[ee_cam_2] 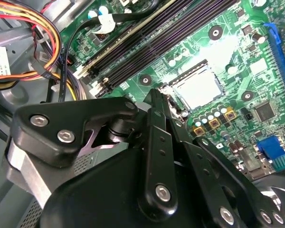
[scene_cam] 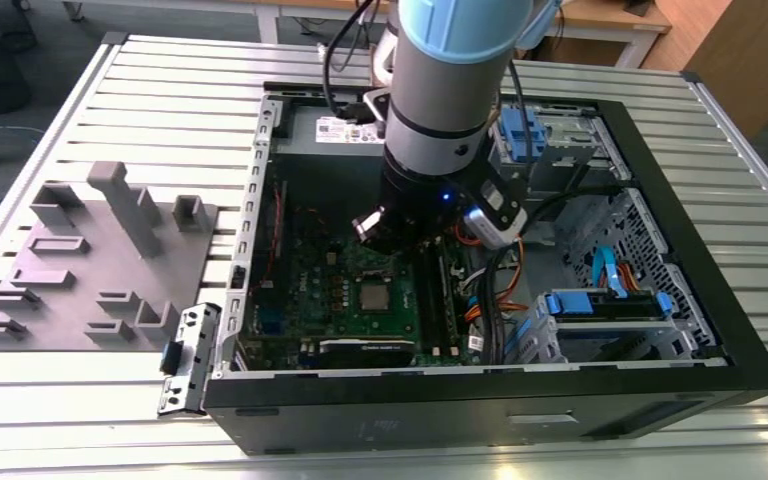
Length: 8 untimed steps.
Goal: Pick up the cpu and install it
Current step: 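Close the cpu cover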
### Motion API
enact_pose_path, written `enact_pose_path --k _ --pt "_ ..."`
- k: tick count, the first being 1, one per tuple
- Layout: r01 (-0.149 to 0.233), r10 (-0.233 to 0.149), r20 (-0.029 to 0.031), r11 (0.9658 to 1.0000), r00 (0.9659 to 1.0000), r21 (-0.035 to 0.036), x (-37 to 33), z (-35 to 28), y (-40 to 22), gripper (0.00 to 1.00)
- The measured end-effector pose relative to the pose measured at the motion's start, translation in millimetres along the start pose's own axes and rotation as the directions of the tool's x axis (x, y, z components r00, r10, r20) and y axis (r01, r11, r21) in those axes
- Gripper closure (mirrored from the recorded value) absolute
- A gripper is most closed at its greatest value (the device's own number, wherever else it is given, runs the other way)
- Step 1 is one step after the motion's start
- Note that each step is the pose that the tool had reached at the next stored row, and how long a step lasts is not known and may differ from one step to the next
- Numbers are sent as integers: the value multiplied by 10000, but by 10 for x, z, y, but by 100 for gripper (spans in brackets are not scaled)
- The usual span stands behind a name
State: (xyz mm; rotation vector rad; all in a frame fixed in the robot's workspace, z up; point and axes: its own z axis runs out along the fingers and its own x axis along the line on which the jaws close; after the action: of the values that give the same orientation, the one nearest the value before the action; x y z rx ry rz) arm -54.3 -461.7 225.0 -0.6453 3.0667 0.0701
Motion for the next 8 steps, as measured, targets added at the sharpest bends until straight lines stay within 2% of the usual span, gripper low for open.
enact_pose_path --k 8 --pt "-1 1 -8 10000 10000 -3 19 -3 -53 89"
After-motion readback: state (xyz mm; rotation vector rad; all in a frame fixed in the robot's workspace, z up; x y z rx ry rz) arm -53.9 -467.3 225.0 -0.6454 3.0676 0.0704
